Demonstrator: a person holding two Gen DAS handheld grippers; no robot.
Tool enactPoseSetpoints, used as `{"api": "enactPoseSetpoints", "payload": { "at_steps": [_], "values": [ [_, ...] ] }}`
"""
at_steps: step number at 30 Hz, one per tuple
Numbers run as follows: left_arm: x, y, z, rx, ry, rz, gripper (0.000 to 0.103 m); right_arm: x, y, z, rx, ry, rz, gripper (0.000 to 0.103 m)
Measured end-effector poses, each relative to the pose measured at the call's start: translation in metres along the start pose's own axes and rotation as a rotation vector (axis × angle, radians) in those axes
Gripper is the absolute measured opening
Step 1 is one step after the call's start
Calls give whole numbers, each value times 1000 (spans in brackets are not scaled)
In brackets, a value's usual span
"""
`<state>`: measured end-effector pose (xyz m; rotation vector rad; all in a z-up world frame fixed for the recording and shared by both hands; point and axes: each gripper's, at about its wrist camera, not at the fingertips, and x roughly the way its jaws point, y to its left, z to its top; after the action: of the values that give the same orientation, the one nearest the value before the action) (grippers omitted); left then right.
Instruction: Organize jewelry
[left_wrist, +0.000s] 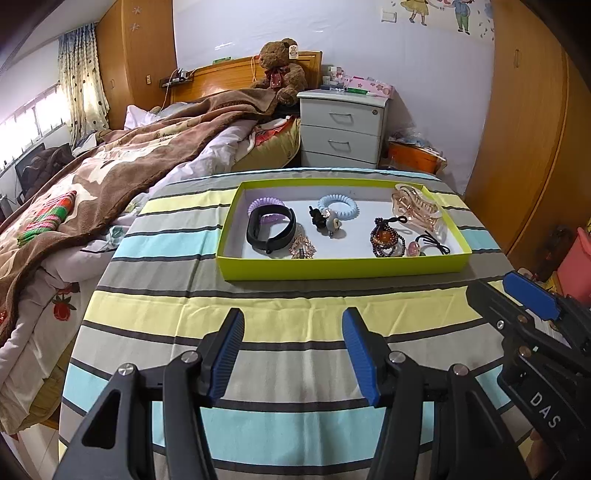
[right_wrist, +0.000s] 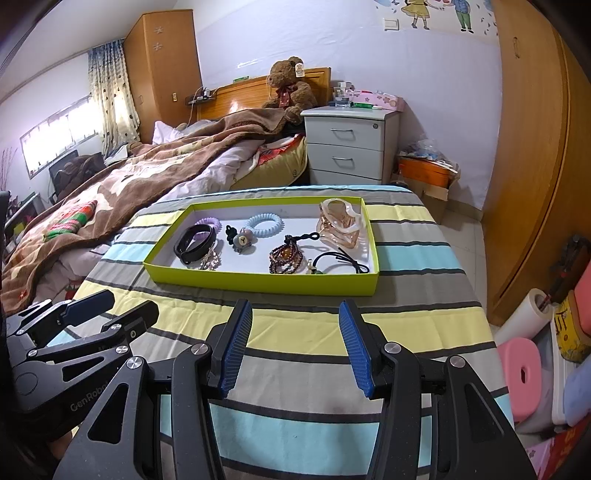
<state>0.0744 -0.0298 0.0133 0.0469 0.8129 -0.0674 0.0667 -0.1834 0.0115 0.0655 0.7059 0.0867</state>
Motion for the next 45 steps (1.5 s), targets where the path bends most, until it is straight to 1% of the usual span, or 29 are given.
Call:
{"api": "enactPoseSetpoints", "payload": {
  "at_steps": [11,14,15,18,23,45],
  "values": [
    [8,-2,-1,-11,35,11,57,-1,0,0,-1,0,-2,50],
    [10,2,-1,-38,43,-21,57,-1,0,0,-1,3,-3,50],
    [11,2,-2,-34,46,-15,57,-1,0,0,-2,3,-3,50],
    [11,0,-3,-15,38,13,57,-1,0,0,-1,3,-4,50],
    [7,0,-3,-12,23,7,57,-1,0,0,-1,4,-4,50],
    [8,4,-3,-17,31,20,57,-1,-1,1,0,4,-5,50]
  ]
}}
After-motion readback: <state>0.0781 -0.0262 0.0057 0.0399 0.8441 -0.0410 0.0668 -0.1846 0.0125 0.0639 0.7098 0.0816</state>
